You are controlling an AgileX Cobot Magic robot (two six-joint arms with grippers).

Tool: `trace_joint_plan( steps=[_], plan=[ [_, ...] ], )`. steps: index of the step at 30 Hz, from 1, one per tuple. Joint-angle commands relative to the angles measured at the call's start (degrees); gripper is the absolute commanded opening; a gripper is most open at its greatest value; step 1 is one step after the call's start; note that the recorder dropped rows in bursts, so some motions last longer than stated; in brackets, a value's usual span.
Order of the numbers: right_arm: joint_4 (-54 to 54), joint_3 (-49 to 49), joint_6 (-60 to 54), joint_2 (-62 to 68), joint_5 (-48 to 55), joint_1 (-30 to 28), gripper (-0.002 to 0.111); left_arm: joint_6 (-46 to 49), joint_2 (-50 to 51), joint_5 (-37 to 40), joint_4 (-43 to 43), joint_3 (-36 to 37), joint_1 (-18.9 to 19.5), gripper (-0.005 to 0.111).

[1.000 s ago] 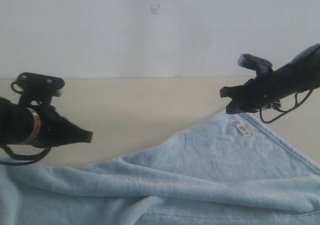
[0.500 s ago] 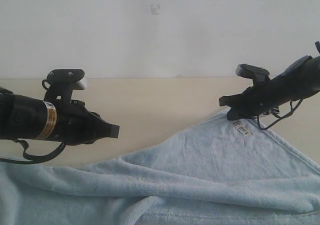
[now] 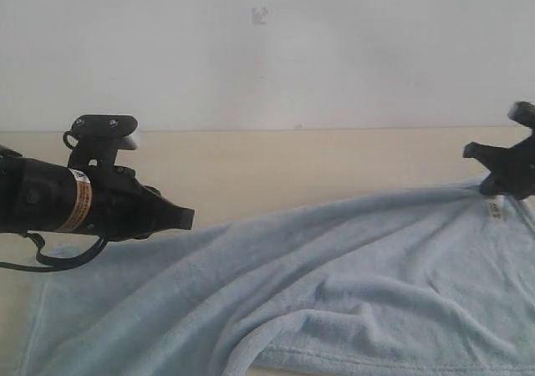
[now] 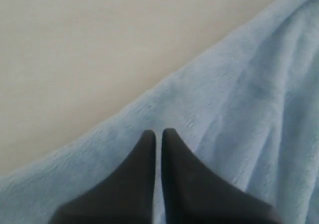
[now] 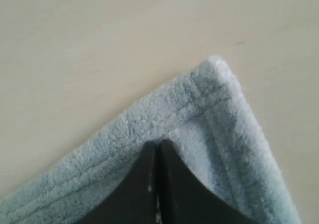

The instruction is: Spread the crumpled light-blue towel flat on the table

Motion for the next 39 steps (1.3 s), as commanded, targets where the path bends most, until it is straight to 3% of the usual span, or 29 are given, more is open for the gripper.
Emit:
trace_joint_plan(
  steps=[1, 4, 8, 11, 16, 22, 27, 32, 34, 37, 39],
  plan=[
    [5.39, 0.89, -10.40, 2.29, 2.13, -4.55, 0.000, 0.00, 0.11, 0.52, 2.01, -0.22, 0.12, 0.004],
    [17.69, 0.89, -24.74, 2.19, 7.00, -4.56, 0.000, 0.28, 0.36, 3.89, 6.55, 0.14, 0.12, 0.004],
    [38.47, 0.89, -44.86, 2.19, 22.94, -4.44, 0.000, 0.28, 2.25, 13.32, 5.99, 1.94, 0.12, 0.004],
    [44.75, 0.89, -53.26, 1.64, 34.20, -4.44, 0.000, 0.28, 4.53, 20.05, 4.81, 4.38, 0.12, 0.004],
    [39.84, 0.89, -45.37, -0.72, 31.14, -4.55, 0.000, 0.28, 9.47, 25.88, 4.92, 5.41, 0.12, 0.004],
    [18.04, 1.35, -22.39, -1.74, 23.32, -4.55, 0.000, 0.46, 13.90, 25.88, 4.85, 5.67, 0.12, 0.004],
    [18.29, 8.12, -23.13, -4.42, 21.66, -4.28, 0.000, 0.46, 15.09, 25.88, 2.70, 8.10, 0.12, 0.004],
    [17.64, 19.23, -22.76, -14.57, 11.13, -3.88, 0.000, 0.46, 14.71, 26.46, 1.72, 11.65, 0.12, 0.004],
    [17.64, 23.72, -22.67, -19.75, 6.94, -3.88, 0.000, -3.05, 14.12, 29.52, 4.00, 11.73, 0.12, 0.004],
    [17.88, 30.41, -22.21, -27.97, 5.86, -3.88, 0.000, -19.90, 10.91, 34.28, 13.89, 10.69, 0.12, 0.004],
    [17.72, 34.10, -22.10, -32.53, 7.32, -3.88, 0.000, -22.51, 7.86, 34.87, 13.89, 8.94, 0.12, 0.004]
  ],
)
